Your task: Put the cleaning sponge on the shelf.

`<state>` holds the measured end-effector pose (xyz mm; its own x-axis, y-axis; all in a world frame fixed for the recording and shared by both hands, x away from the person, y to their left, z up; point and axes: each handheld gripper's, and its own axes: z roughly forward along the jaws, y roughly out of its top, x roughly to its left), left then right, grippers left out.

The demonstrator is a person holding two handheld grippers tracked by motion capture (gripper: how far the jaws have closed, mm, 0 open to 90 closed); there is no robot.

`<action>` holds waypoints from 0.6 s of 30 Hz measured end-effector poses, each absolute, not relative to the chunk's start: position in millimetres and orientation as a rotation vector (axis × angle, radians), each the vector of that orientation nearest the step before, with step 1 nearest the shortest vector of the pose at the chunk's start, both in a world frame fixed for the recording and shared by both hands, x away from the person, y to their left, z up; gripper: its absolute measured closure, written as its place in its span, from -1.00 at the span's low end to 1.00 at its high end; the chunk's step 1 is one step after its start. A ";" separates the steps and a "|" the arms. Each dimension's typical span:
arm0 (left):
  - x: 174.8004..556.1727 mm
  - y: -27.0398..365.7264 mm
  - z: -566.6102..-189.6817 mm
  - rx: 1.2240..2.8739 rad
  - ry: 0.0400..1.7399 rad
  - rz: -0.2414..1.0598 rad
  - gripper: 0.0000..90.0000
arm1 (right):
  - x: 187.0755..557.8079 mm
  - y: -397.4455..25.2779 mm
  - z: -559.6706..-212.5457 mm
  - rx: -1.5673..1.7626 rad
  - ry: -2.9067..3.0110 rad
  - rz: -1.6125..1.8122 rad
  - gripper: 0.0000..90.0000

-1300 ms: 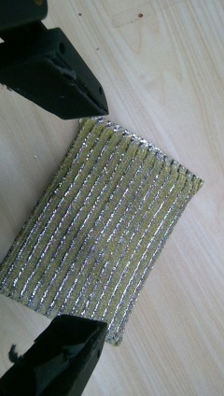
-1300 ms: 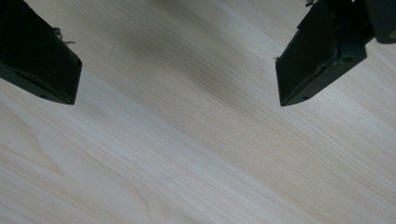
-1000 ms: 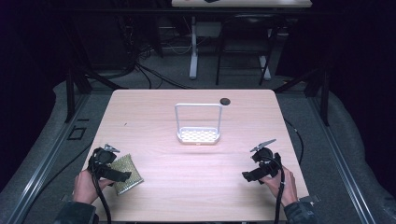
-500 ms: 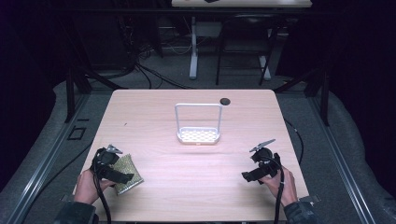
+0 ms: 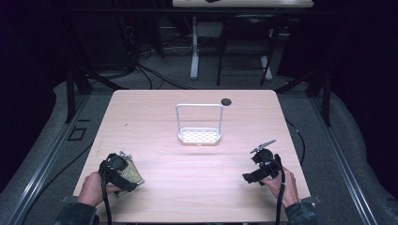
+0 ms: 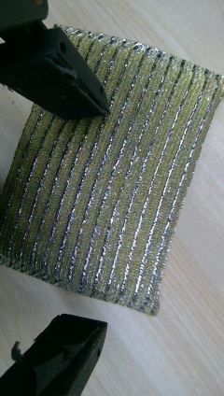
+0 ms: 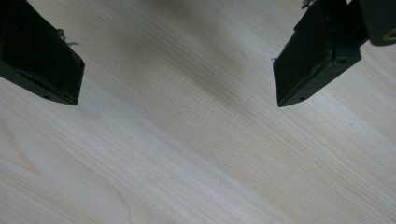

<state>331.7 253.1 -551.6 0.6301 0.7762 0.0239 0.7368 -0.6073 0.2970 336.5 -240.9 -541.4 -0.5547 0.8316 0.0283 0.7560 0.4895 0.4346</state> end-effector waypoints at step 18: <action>333.3 257.8 -551.7 2.573 1.229 0.279 -0.51 | 336.4 -240.2 -542.5 1.362 2.558 0.599 -0.91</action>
<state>333.3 257.8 -551.7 0.6203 0.7825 0.0543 0.7293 -0.6009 0.3272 336.4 -240.2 -542.5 -0.5635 0.8256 0.0279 0.7522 0.4988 0.4306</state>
